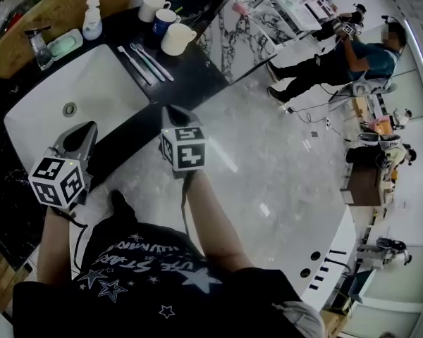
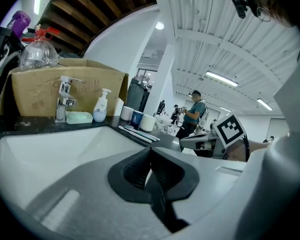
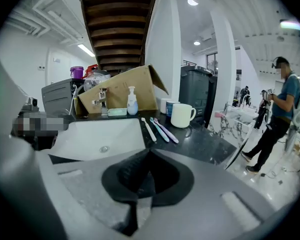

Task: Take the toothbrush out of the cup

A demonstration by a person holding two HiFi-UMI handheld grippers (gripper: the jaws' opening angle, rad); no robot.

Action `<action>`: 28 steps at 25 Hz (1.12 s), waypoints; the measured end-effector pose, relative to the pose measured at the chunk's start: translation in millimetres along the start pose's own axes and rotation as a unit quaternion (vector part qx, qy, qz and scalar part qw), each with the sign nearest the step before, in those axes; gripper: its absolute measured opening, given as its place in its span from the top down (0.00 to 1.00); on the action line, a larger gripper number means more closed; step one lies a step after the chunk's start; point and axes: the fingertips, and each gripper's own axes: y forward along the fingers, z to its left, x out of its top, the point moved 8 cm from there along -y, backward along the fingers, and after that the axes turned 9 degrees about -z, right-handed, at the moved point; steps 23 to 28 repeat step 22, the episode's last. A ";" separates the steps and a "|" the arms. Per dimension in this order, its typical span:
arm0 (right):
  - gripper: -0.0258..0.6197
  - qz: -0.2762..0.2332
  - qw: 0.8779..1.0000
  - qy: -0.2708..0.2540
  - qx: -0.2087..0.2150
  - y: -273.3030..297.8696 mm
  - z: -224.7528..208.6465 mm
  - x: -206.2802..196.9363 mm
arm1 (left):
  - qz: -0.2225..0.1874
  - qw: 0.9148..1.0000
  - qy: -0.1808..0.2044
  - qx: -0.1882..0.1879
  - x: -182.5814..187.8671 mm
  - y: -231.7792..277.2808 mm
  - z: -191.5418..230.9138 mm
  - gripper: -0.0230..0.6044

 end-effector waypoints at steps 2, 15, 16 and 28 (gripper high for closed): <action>0.95 -0.003 1.000 0.009 0.000 -15.7 -1.5 -7.9 | 0.001 1.000 0.004 -0.003 -3.9 -5.0 -14.6 0.95; 0.95 -0.022 0.999 0.032 0.003 -166.5 -4.6 -58.0 | 0.007 1.000 0.021 -0.011 -36.7 -82.3 -143.7 0.95; 0.95 -0.024 0.999 0.031 0.005 -174.3 -4.9 -60.9 | 0.006 1.000 0.020 -0.010 -39.9 -87.0 -150.0 0.95; 0.95 -0.035 0.999 0.031 0.013 -220.5 0.4 -74.1 | -0.002 1.000 0.027 0.001 -48.2 -116.9 -185.5 0.95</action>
